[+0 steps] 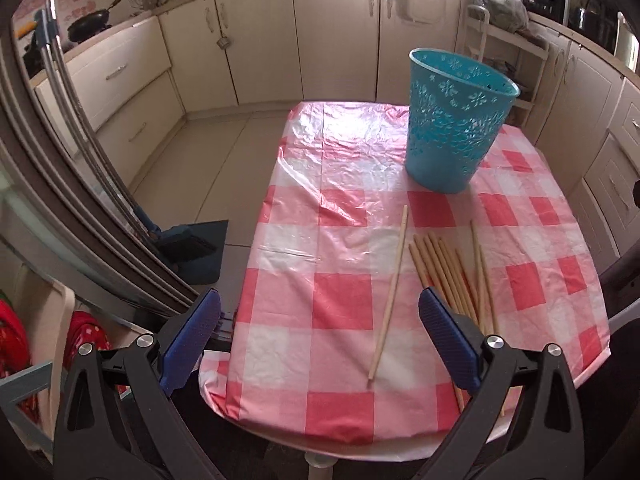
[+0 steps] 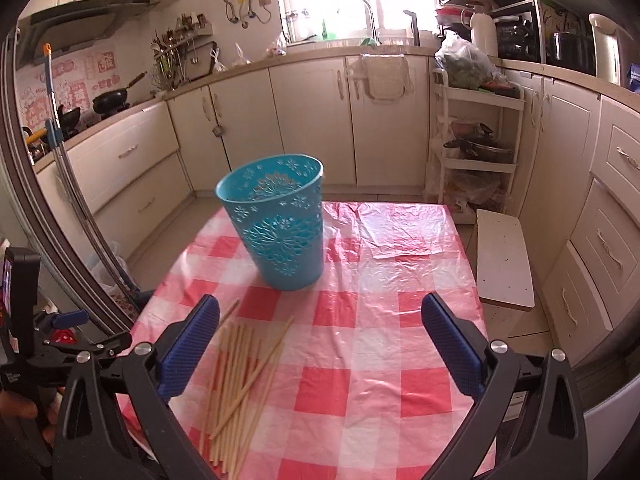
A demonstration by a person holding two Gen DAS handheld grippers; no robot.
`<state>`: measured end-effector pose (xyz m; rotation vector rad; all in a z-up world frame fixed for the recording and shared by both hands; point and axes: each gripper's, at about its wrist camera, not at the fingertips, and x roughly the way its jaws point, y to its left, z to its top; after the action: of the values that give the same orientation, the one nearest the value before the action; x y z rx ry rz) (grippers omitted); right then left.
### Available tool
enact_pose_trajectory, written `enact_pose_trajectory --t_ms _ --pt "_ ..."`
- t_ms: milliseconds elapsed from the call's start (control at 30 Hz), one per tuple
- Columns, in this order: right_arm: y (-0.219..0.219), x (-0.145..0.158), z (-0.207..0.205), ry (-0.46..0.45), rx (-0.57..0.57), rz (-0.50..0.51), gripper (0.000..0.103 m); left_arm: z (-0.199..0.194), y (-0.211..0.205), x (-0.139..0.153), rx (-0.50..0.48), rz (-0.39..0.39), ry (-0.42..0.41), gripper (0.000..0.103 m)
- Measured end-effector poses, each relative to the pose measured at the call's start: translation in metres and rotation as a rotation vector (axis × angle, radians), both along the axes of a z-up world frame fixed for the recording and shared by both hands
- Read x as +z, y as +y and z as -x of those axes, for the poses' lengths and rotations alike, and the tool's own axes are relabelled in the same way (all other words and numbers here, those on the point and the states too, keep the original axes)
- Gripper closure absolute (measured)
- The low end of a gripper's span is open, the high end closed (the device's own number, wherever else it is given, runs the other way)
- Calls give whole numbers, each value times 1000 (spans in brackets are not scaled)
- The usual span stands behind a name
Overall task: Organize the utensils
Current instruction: 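Move both tools over the table toward the pile of wooden sticks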
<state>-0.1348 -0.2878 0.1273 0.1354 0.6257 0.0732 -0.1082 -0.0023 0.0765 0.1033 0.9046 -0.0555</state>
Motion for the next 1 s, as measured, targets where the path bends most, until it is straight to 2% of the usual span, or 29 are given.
enact_pose_trajectory --t_ms 133,367,500,600,733,1000 --pt "1 14 26 -64 29 -19 6 36 1 29 2 18 -90 8" --pt "9 32 77 -137 41 -42 6 84 -5 68 9 36 -175 8" --pt "7 31 93 -154 18 -55 6 100 -15 74 -1 45 -200 8" --pt "3 25 94 -132 -1 -61 6 110 -22 74 -15 19 -221 8" --pt "-4 19 93 -100 -23 -107 6 114 -20 82 -8 32 -255 8" --pt "10 12 89 -68 9 -99 6 106 -4 78 42 66 -237 8"
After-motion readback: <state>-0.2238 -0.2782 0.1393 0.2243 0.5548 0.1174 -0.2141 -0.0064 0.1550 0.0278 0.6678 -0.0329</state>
